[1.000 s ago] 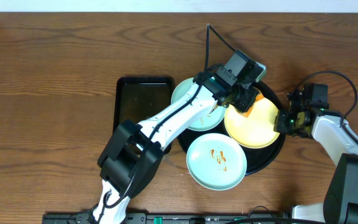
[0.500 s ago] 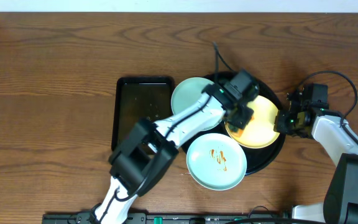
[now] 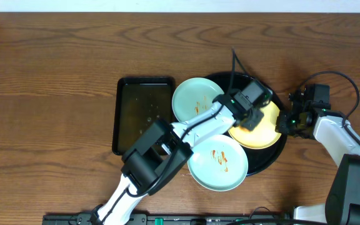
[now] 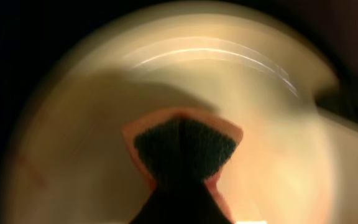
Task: Clean dirty plates on tray and stack at the side
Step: 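Scrub the yellow plate with the sponge while right gripper holds it, then return the sponge to the water tray with the left gripper, then lift the yellow plate with right gripper and place it at right side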
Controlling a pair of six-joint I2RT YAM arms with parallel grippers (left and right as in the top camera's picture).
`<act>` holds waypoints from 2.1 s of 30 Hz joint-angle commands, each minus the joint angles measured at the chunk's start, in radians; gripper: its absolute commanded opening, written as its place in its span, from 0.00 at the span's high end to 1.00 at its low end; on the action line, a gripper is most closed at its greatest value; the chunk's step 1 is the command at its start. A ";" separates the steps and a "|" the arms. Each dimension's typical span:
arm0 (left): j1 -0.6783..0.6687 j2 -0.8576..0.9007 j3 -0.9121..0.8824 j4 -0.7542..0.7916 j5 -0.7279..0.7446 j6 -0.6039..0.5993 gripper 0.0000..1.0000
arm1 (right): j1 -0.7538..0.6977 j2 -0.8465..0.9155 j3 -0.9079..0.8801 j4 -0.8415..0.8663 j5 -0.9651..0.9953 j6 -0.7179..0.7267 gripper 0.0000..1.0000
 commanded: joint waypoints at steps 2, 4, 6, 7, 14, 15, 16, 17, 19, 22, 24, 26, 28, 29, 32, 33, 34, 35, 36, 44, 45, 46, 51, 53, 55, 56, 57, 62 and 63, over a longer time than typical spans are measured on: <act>0.071 0.016 -0.002 0.098 -0.103 0.042 0.93 | 0.013 0.005 0.007 -0.012 0.014 -0.002 0.99; 0.099 0.016 -0.002 0.126 -0.103 0.042 0.92 | 0.013 0.005 0.007 -0.019 0.014 -0.002 0.99; 0.128 0.016 -0.002 0.135 -0.103 0.042 0.93 | 0.013 0.005 0.007 -0.021 0.014 -0.002 0.99; 0.144 0.015 -0.002 0.135 -0.103 0.042 0.92 | 0.013 0.005 0.007 -0.021 0.014 -0.002 0.99; 0.193 -0.079 0.011 0.042 -0.015 0.041 0.92 | 0.013 0.005 0.007 -0.019 0.014 -0.002 0.99; 0.194 -0.105 0.011 0.033 0.002 0.040 0.93 | 0.013 0.005 0.007 -0.019 0.014 -0.002 0.99; 0.194 -0.133 0.011 0.026 0.016 0.032 0.92 | 0.013 0.005 0.007 -0.019 0.014 -0.002 0.99; 0.193 -0.145 0.011 0.024 0.018 0.016 0.93 | 0.013 0.005 0.007 -0.019 0.014 -0.002 0.99; 0.189 -0.176 0.011 0.014 0.029 -0.040 0.92 | 0.013 0.005 0.007 -0.019 0.014 -0.002 0.99; 0.188 -0.187 0.011 0.005 0.107 -0.043 0.93 | 0.013 0.005 0.007 -0.019 0.014 -0.002 0.99; 0.188 -0.193 0.011 -0.005 0.167 -0.058 0.93 | 0.013 0.005 0.007 -0.018 0.014 -0.003 0.99; 0.188 -0.208 0.011 -0.032 0.178 -0.061 0.92 | 0.013 0.005 0.007 -0.011 0.014 -0.006 0.99; 0.192 -0.231 0.011 -0.079 0.177 -0.060 0.93 | 0.013 0.005 0.007 0.005 0.014 -0.010 0.99; 0.197 -0.242 0.011 -0.101 0.172 -0.061 0.92 | 0.013 0.005 0.008 0.015 0.012 -0.019 0.99; 0.224 -0.285 0.011 -0.204 0.113 -0.061 0.93 | 0.012 0.002 0.013 0.043 -0.006 -0.052 0.99; 0.237 -0.299 0.011 -0.238 0.094 -0.061 0.93 | 0.012 -0.002 0.021 0.045 -0.011 -0.058 0.99; 0.249 -0.314 0.011 -0.274 0.078 -0.061 0.93 | 0.012 -0.006 0.033 0.042 -0.013 -0.059 0.99; 0.268 -0.331 0.011 -0.314 0.062 -0.061 0.92 | 0.011 -0.011 0.049 0.034 -0.013 -0.059 0.99; 0.288 -0.349 0.011 -0.353 0.050 -0.060 0.93 | 0.009 -0.019 0.076 0.020 -0.012 -0.058 0.99; 0.457 -0.460 0.011 -0.502 -0.050 -0.050 0.93 | 0.004 -0.082 0.216 -0.022 0.059 -0.114 0.99; 0.497 -0.469 0.011 -0.523 -0.058 -0.050 0.93 | 0.006 -0.096 0.225 -0.051 0.059 -0.154 0.99; 0.518 -0.472 0.011 -0.536 -0.058 -0.050 0.92 | 0.008 -0.104 0.226 -0.074 0.059 -0.172 0.99; 0.626 -0.473 0.011 -0.623 -0.056 -0.061 0.93 | 0.026 -0.119 0.226 -0.289 0.059 -0.196 0.99; 0.654 -0.473 0.011 -0.644 -0.054 -0.061 0.92 | 0.026 -0.119 0.226 -0.334 0.059 -0.184 0.99; 0.677 -0.473 0.011 -0.650 -0.054 -0.061 0.92 | 0.021 -0.120 0.226 -0.324 0.059 -0.165 0.99; 0.680 -0.473 0.011 -0.650 -0.054 -0.061 0.93 | 0.019 -0.120 0.226 -0.308 0.059 -0.157 0.99; 0.680 -0.473 0.011 -0.650 -0.054 -0.061 0.92 | 0.016 -0.120 0.227 -0.284 0.059 -0.145 0.99; 0.680 -0.473 0.011 -0.650 -0.054 -0.061 0.92 | 0.010 -0.121 0.237 -0.186 0.055 -0.121 0.99; 0.680 -0.473 0.011 -0.651 -0.054 -0.060 0.92 | 0.011 -0.121 0.243 -0.179 0.056 -0.137 0.99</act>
